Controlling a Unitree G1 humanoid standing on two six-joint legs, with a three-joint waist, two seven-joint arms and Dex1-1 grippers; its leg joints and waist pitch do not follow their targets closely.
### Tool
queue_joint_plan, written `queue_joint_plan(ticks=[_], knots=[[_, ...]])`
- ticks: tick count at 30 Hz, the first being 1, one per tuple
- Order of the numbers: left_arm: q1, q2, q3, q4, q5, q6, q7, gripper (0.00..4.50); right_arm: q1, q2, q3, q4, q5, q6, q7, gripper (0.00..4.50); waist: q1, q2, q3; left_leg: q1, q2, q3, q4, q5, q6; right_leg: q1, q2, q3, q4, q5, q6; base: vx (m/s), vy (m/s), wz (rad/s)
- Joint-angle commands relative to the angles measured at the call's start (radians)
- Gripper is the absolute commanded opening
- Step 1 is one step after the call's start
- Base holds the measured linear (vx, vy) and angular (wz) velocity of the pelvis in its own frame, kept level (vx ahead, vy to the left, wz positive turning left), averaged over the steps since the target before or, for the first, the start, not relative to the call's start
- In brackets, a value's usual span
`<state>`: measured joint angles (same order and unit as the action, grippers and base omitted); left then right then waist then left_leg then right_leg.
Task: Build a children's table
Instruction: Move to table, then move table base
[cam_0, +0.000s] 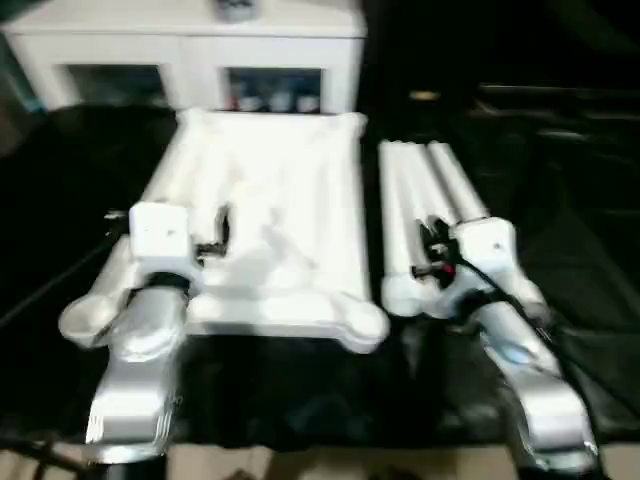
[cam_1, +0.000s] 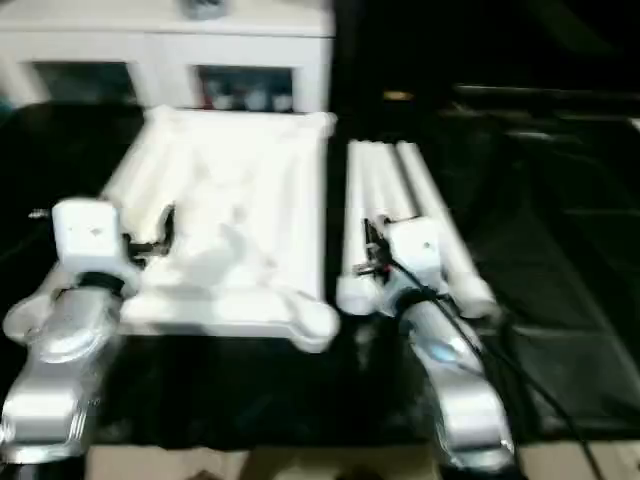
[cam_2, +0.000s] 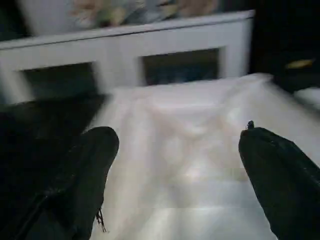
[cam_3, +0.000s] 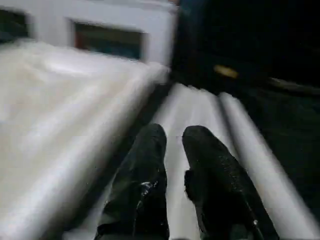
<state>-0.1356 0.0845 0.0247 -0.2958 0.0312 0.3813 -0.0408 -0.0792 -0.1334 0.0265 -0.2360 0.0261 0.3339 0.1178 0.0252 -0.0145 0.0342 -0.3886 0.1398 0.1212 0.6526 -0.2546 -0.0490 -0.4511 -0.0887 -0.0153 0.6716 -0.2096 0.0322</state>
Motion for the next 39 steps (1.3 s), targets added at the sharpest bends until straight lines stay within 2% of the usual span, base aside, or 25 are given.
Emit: queue_joint_plan(ticks=[1, 2, 3, 4, 5, 6, 7, 8, 11, 13, 14, 17, 18, 20, 21, 22, 26, 28, 29, 30, 31, 33, 35, 37, 39], knots=[[-0.002, 0.018, 0.01, 0.009, -0.015, -0.006, -0.018, 4.4, -0.007, 0.006, 0.01, -0.026, -0.008, 0.011, 0.002, 0.82, 0.01, -0.005, -0.07, -0.009, 0.007, -0.003, -0.059, 0.125, 0.086, 0.115, -0.052, 0.027, -0.073, 0.582, -0.051, -0.031, -0.064, 0.0], [-0.003, 0.02, 0.009, 0.01, -0.017, -0.006, -0.023, 4.4, -0.007, 0.007, 0.01, -0.026, -0.008, 0.011, 0.002, 0.82, 0.004, -0.005, -0.065, -0.009, 0.01, -0.003, -0.069, 0.083, 0.073, 0.114, -0.043, 0.021, -0.082, 0.488, -0.058, -0.06, -0.064, -0.07], [-0.013, 0.043, -0.001, 0.025, -0.037, 0.001, -0.074, 4.4, -0.011, 0.009, 0.009, -0.027, -0.003, 0.012, 0.008, 0.82, -0.004, 0.02, -0.043, 0.005, 0.037, -0.001, -0.097, -0.101, 0.035, 0.096, -0.028, 0.015, -0.116, 0.052, -0.12, -0.088, -0.04, -0.03], [-0.017, 0.055, -0.006, 0.032, -0.045, 0.009, -0.1, 4.4, -0.015, 0.008, 0.009, -0.026, 0.002, 0.011, 0.011, 0.82, -0.007, 0.018, -0.035, 0.012, 0.039, 0.006, -0.103, -0.173, 0.021, 0.089, -0.024, 0.016, -0.129, -0.103, -0.126, -0.088, -0.04, -0.03], [-0.031, 0.099, -0.03, 0.063, -0.033, -0.02, -0.154, 4.4, -0.025, -0.005, 0.011, -0.022, 0.009, 0.005, 0.031, 0.82, -0.012, 0.022, -0.023, 0.018, 0.047, 0.002, -0.115, -0.287, -0.011, 0.08, -0.019, 0.014, -0.144, -0.363, -0.117, -0.099, -0.016, -0.03], [-0.036, 0.112, -0.037, 0.074, -0.028, -0.035, -0.169, 4.4, -0.027, -0.012, 0.012, -0.02, 0.011, 0.002, 0.038, 0.82, -0.016, 0.022, -0.015, 0.023, 0.047, 0.001, -0.118, -0.35, -0.027, 0.069, -0.014, 0.012, -0.154, -0.474, -0.095, -0.101, -0.002, -0.04], [-0.036, 0.112, -0.037, 0.074, -0.028, -0.035, -0.169, 4.4, -0.027, -0.012, 0.012, -0.02, 0.011, 0.002, 0.038, 0.82, -0.022, 0.024, -0.015, 0.037, 0.047, -0.005, -0.116, -0.406, -0.05, 0.061, -0.016, 0.011, -0.166, -0.572, -0.065, -0.101, -0.002, -0.04], [-0.04, 0.122, -0.041, 0.084, -0.032, -0.042, -0.19, 4.4, -0.031, -0.019, 0.014, -0.018, 0.011, 0.004, 0.044, 0.82, -0.022, 0.028, -0.018, 0.039, 0.048, -0.007, -0.117, -0.403, -0.055, 0.063, -0.019, 0.013, -0.168, -0.564, -0.064, -0.083, 0.005, 0.0], [-0.081, 0.202, -0.087, 0.148, -0.057, -0.095, -0.348, 4.4, -0.063, -0.076, 0.005, 0.006, 0.034, 0.007, 0.118, 0.82, -0.021, 0.03, -0.019, 0.027, 0.05, -0.01, -0.127, -0.368, -0.047, 0.072, -0.015, 0.017, -0.162, -0.471, -0.072, -0.069, 0.013, 0.0], [-0.119, 0.258, -0.121, 0.2, -0.088, -0.138, -0.485, 4.4, -0.092, -0.132, 0.006, 0.023, 0.046, 0.009, 0.195, 0.82, -0.021, 0.032, -0.019, 0.027, 0.05, -0.007, -0.129, -0.366, -0.045, 0.072, -0.017, 0.021, -0.161, -0.451, -0.094, -0.058, 0.011, -0.01], [-0.119, 0.258, -0.121, 0.2, -0.088, -0.138, -0.485, 4.4, -0.092, -0.132, 0.006, 0.023, 0.046, 0.009, 0.195, 0.82, -0.021, 0.03, -0.02, 0.025, 0.05, -0.006, -0.128, -0.362, -0.044, 0.073, -0.018, 0.022, -0.158, -0.448, -0.098, 0.0, 0.0, 0.0], [-0.149, 0.317, -0.166, 0.235, -0.139, -0.153, -0.659, 4.4, -0.11, -0.201, 0.024, 0.022, 0.068, 0.017, 0.302, 0.82, -0.018, 0.029, -0.019, 0.023, 0.051, -0.003, -0.127, -0.343, -0.039, 0.073, -0.023, 0.025, -0.16, -0.471, -0.115, 0.0, 0.0, 0.0], [-0.171, 0.347, -0.191, 0.258, -0.154, -0.159, -0.755, 4.4, -0.11, -0.241, 0.036, 0.017, 0.082, 0.017, 0.364, 0.82, -0.016, 0.024, -0.02, 0.023, 0.052, -0.003, -0.126, -0.33, -0.032, 0.073, -0.024, 0.027, -0.159, -0.475, -0.114, 0.0, 0.0, 0.0], [-0.196, 0.365, -0.203, 0.277, -0.175, -0.154, -0.825, 4.4, -0.112, -0.267, 0.046, 0.017, 0.085, 0.012, 0.395, 0.82, -0.016, 0.026, -0.021, 0.02, 0.054, 0.004, -0.124, -0.283, -0.026, 0.074, -0.023, 0.03, -0.154, -0.425, -0.136, 0.0, 0.0, 0.0], [-0.196, 0.365, -0.203, 0.277, -0.175, -0.154, -0.825, 4.4, -0.112, -0.267, 0.046, 0.017, 0.085, 0.012, 0.395, 0.82, -0.016, 0.024, -0.021, 0.02, 0.052, 0.006, -0.123, -0.275, -0.025, 0.075, -0.023, 0.03, -0.155, -0.427, -0.137, 0.0, 0.0, 0.0], [-0.219, 0.378, -0.211, 0.29, -0.194, -0.15, -0.875, 4.4, -0.111, -0.287, 0.055, 0.014, 0.085, 0.006, 0.417, 0.82, -0.015, 0.032, -0.022, 0.02, 0.054, 0.006, -0.124, -0.26, -0.026, 0.075, -0.024, 0.03, -0.152, -0.415, -0.144, 0.0, 0.0, 0.0], [-0.266, 0.392, -0.228, 0.348, -0.204, -0.197, -0.948, 4.4, -0.101, -0.313, 0.064, -0.004, 0.095, 0.014, 0.456, 0.82, -0.016, 0.029, -0.026, 0.02, 0.056, 0.01, -0.122, -0.225, -0.022, 0.08, -0.019, 0.029, -0.146, -0.342, -0.173, 0.0, 0.0, 0.0], [-0.311, 0.408, -0.249, 0.423, -0.196, -0.251, -1.02, 4.4, -0.086, -0.331, 0.064, -0.027, 0.102, 0.013, 0.484, 0.82, -0.016, 0.039, -0.027, 0.018, 0.056, 0.011, -0.122, -0.225, -0.022, 0.083, -0.019, 0.03, -0.143, -0.304, -0.188, 0.0, 0.0, 0.0], [-0.314, 0.409, -0.251, 0.428, -0.192, -0.256, -1.023, 4.4, -0.085, -0.331, 0.064, -0.028, 0.102, 0.012, 0.484, 0.82, -0.015, 0.038, -0.028, 0.018, 0.055, 0.013, -0.122, -0.216, -0.02, 0.083, -0.017, 0.03, -0.145, -0.29, -0.188, 0.053, 0.001, 0.0], [-0.323, 0.416, -0.257, 0.448, -0.18, -0.27, -1.034, 4.4, -0.083, -0.334, 0.064, -0.031, 0.1, 0.01, 0.487, 0.82, -0.016, 0.039, -0.034, 0.017, 0.057, 0.012, -0.12, -0.175, -0.017, 0.088, -0.018, 0.03, -0.135, -0.213, -0.207, 0.063, -0.003, -0.01], [-0.335, 0.429, -0.267, 0.476, -0.164, -0.284, -1.054, 4.4, -0.079, -0.34, 0.063, -0.037, 0.1, 0.005, 0.493, 0.82, -0.016, 0.045, -0.033, 0.013, 0.056, 0.012, -0.119, -0.134, -0.013, 0.092, -0.019, 0.03, -0.129, -0.145, -0.225, 0.063, -0.003, -0.01], [-0.339, 0.438, -0.272, 0.489, -0.157, -0.293, -1.065, 4.4, -0.078, -0.343, 0.062, -0.039, 0.101, 0.006, 0.496, 0.82, -0.017, 0.042, -0.04, 0.013, 0.055, 0.014, -0.112, -0.072, -0.002, 0.1, -0.016, 0.028, -0.118, -0.034, -0.252, 0.062, 0.007, -0.03], [-0.347, 0.458, -0.278, 0.509, -0.153, -0.309, -1.096, 4.4, -0.075, -0.352, 0.062, -0.044, 0.104, 0.003, 0.5, 0.82, -0.015, 0.044, -0.038, 0.015, 0.055, 0.019, -0.109, -0.017, 0.024, 0.101, -0.017, 0.028, -0.113, 0.059, -0.285, 0.029, 0.006, -0.01], [-0.351, 0.467, -0.274, 0.517, -0.154, -0.326, -1.111, 4.4, -0.072, -0.361, 0.065, -0.046, 0.11, -0.001, 0.516, 0.82, -0.014, 0.044, -0.034, 0.018, 0.058, 0.022, -0.112, -0.038, 0.032, 0.102, -0.019, 0.028, -0.116, 0.031, -0.292, 0.0, 0.0, 0.0], [-0.353, 0.474, -0.268, 0.521, -0.162, -0.326, -1.124, 4.13, -0.068, -0.366, 0.067, -0.053, 0.12, 0.002, 0.534, 0.82, -0.012, 0.047, -0.03, 0.021, 0.061, 0.023, -0.116, -0.066, 0.028, 0.101, -0.02, 0.029, -0.12, -0.02, -0.29, 0.0, 0.0, 0.0]])
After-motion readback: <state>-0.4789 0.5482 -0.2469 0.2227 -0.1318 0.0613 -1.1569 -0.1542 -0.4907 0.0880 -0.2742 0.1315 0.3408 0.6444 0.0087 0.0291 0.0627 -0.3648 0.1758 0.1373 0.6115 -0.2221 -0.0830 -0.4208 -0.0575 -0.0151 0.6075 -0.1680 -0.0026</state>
